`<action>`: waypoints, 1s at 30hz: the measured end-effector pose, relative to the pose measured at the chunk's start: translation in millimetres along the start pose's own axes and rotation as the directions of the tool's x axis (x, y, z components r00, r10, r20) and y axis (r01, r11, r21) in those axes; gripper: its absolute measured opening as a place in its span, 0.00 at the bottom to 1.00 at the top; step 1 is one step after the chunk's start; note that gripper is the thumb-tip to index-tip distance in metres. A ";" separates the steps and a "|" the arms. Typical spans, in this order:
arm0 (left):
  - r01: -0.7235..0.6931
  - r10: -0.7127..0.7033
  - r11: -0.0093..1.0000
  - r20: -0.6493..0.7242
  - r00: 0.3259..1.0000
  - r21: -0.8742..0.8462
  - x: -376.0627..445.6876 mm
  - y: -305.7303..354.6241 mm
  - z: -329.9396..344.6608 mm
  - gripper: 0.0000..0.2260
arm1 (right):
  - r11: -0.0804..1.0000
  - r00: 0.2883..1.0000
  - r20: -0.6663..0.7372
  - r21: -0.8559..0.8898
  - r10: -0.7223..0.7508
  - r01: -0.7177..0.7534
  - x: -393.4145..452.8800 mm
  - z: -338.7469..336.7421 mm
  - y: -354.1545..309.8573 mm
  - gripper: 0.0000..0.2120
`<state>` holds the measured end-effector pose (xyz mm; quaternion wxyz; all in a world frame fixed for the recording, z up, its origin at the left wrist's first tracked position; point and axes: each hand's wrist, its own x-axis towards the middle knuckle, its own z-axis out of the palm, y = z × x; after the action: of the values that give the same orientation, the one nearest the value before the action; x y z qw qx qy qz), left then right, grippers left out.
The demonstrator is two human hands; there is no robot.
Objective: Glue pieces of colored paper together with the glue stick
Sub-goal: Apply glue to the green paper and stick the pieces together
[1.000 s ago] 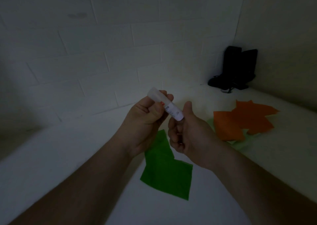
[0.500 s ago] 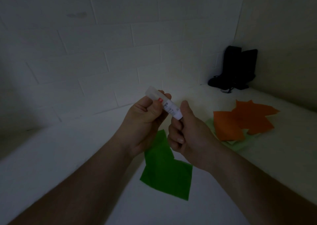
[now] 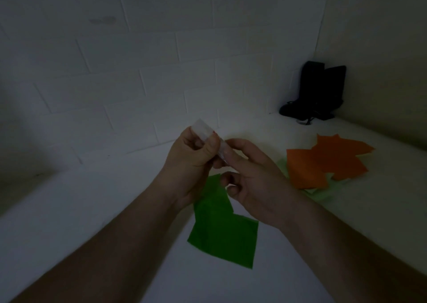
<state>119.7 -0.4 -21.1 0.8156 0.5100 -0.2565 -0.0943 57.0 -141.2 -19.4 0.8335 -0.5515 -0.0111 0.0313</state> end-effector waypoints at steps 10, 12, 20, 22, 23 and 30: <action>0.132 -0.381 0.389 0.029 0.924 0.912 -20.3 43.7 0.8 0.07 | 0.960 0.972 -0.201 0.271 0.122 -0.064 14.0 -26.9 -12.5 0.17; 0.002 -0.489 0.139 0.067 0.870 0.990 -34.5 46.9 10.4 0.14 | 0.964 0.972 -0.195 0.255 0.131 -0.079 14.9 -29.0 -10.1 0.19; -0.208 -0.587 -0.182 0.064 0.807 0.961 -61.7 28.5 5.0 0.32 | 0.975 0.984 -0.130 0.198 0.125 -0.097 6.2 -23.3 -13.4 0.18; -0.313 -0.620 -0.194 0.131 0.774 0.930 -66.0 25.9 2.0 0.30 | 0.975 0.982 -0.141 0.200 0.127 -0.097 5.2 -24.5 -14.5 0.18; -0.351 -0.638 -0.201 0.150 0.756 0.915 -68.4 25.1 1.4 0.29 | 0.974 0.981 -0.145 0.202 0.130 -0.099 5.2 -25.4 -14.9 0.18; -0.343 -0.512 0.262 0.431 0.743 0.902 -79.2 37.2 -18.5 0.29 | 0.974 0.978 -0.150 0.196 0.143 -0.112 11.3 -27.9 -12.7 0.18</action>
<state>57.9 64.2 -20.3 0.1755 0.8377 -0.4977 -0.1407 70.2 -171.1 -18.8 0.8757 -0.4715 0.0958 0.0404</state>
